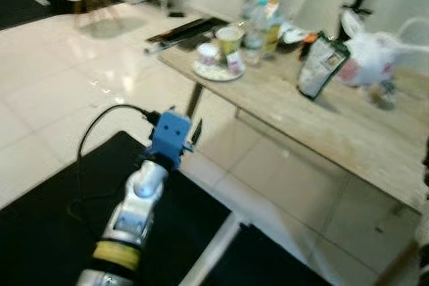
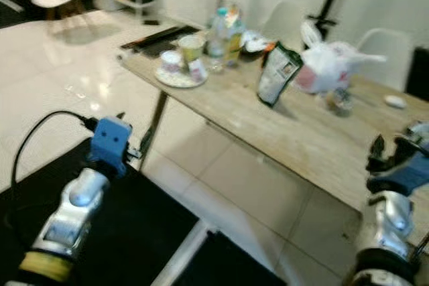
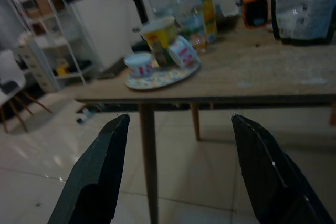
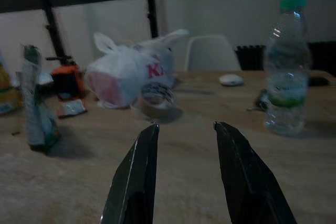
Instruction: Restocking fridge
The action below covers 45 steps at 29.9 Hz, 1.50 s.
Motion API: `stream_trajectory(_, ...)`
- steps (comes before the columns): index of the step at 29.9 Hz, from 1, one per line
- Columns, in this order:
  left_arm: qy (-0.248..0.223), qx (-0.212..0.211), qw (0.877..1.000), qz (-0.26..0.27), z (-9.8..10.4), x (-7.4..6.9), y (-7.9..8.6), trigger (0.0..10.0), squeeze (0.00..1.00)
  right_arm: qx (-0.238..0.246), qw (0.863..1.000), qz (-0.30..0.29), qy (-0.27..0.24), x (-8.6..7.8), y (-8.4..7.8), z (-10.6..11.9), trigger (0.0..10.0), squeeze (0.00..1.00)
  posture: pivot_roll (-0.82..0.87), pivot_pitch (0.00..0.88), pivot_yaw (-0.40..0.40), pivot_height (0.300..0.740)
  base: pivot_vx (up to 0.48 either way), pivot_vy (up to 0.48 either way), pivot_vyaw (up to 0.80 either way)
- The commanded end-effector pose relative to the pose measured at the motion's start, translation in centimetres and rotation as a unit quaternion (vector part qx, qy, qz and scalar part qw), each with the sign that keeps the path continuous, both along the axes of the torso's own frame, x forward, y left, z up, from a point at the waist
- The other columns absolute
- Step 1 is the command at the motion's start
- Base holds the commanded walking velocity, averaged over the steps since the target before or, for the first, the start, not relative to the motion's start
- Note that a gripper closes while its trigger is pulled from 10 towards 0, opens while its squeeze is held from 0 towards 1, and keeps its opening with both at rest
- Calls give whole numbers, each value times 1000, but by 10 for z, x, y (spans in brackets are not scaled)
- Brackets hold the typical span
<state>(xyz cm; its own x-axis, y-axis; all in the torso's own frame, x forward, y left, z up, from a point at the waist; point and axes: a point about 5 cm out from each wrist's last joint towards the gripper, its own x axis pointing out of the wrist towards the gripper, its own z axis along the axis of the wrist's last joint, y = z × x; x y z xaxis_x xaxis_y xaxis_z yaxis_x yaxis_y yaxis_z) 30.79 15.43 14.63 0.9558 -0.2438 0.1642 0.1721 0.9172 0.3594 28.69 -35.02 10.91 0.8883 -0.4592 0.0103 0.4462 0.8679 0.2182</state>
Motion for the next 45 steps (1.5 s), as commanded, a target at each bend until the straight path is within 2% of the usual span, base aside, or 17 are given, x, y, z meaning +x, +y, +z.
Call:
stream_trajectory(1,2,6,1000,-5,1,0,-1,10000,0,0,1000,2,3,1,0,1,10000,0,-12,1,-65,740,244,0,-800)
stream_trajectory(10,-15,1,1000,-10,15,7,-11,10000,0,-1,1000,10,-4,7,4,6,10000,0,-10,0,-69,740,246,0,-800)
stream_trajectory(20,-12,-8,1000,-8,18,14,-15,10000,0,-3,998,58,-15,21,32,10,10000,0,-16,0,-64,740,245,0,-799)
stream_trajectory(26,-11,-9,1000,-8,18,16,-18,10000,0,7,998,67,-21,25,39,11,10000,0,-16,0,-63,740,245,0,-796)
stream_trajectory(30,-12,-12,1000,-3,20,21,-20,10000,0,12,995,99,-29,34,62,12,10000,0,-14,0,-59,740,245,0,-788)
stream_trajectory(32,-12,-12,1000,-3,20,21,-20,10000,0,12,995,99,-29,34,62,12,10000,0,-14,0,-59,740,244,0,-788)
stream_trajectory(33,-12,-9,1000,11,21,24,-17,10000,0,12,993,116,-34,37,74,14,10000,0,-12,0,-59,740,247,0,-725)
stream_trajectory(35,-11,-8,1000,16,21,25,-16,10000,0,11,992,122,-36,38,77,15,10000,0,-12,0,-59,740,247,0,-725)
stream_trajectory(37,-10,-5,999,34,20,28,-13,10000,0,4,988,147,-41,43,93,19,10000,0,-13,0,-55,740,244,0,-266)
stream_trajectory(39,-10,-5,999,34,20,28,-13,10000,0,4,988,147,-41,43,93,19,10000,0,-13,0,-55,740,244,0,0)
stream_trajectory(40,-10,-4,999,45,20,30,-11,10000,0,0,986,161,-45,45,101,21,10000,0,-14,0,-54,740,247,0,0)
stream_trajectory(41,-9,-1,997,75,20,33,-5,10000,0,-15,979,196,-48,48,120,25,10000,0,-14,0,-53,740,0,0,0)
stream_trajectory(43,-9,-1,997,75,20,33,-5,10000,0,-15,979,196,-48,48,120,25,10000,0,-14,0,-53,740,0,0,0)
stream_trajectory(45,-9,-6,993,118,20,38,4,10000,0,-33,967,247,-55,52,150,30,10000,0,-14,0,-55,740,0,0,0)
